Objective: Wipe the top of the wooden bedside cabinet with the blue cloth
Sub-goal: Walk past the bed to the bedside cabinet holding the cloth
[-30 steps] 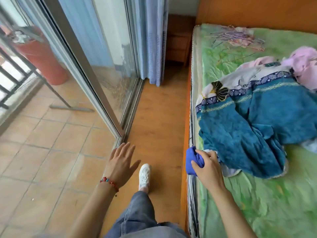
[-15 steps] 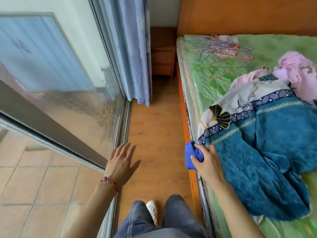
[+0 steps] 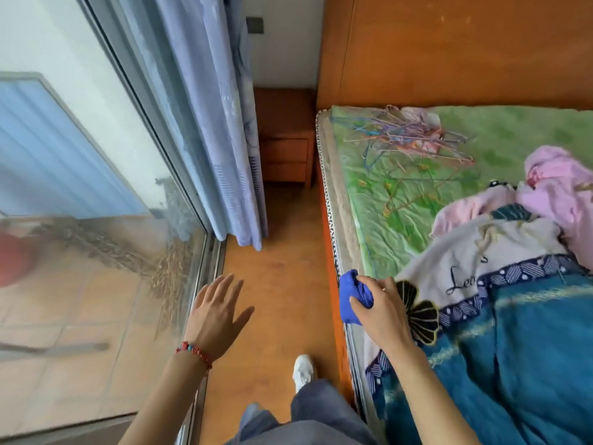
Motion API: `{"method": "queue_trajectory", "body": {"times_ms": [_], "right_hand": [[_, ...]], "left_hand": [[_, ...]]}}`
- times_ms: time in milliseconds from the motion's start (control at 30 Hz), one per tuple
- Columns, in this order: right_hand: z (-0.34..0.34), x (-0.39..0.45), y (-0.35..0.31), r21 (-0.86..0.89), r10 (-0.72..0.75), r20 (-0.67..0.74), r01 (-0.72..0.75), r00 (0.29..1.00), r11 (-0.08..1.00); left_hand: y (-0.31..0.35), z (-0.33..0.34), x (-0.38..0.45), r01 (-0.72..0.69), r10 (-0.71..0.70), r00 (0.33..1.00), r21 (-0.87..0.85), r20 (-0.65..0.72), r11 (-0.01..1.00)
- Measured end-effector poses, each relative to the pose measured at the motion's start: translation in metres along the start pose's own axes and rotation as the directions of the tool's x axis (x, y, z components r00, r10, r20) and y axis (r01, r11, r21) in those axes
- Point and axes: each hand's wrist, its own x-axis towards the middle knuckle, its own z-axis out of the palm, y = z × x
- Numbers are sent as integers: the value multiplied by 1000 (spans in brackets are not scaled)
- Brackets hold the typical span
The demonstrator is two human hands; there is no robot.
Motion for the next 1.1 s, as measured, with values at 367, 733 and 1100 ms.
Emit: {"method": "queue_trajectory", "body": {"times_ms": [367, 733, 1100], "right_hand": [[-17, 222, -29, -7, 7, 15, -7, 1000, 1000], [-14, 442, -94, -44, 31, -75, -34, 997, 998], [-11, 605, -107, -30, 71, -75, -74, 995, 997]], "left_hand": [[-18, -31, 227, -16, 16, 997, -1, -78, 1000], [-57, -48, 478, -199, 197, 979, -29, -56, 980], [-61, -59, 655, -206, 206, 978, 0, -7, 978]]}}
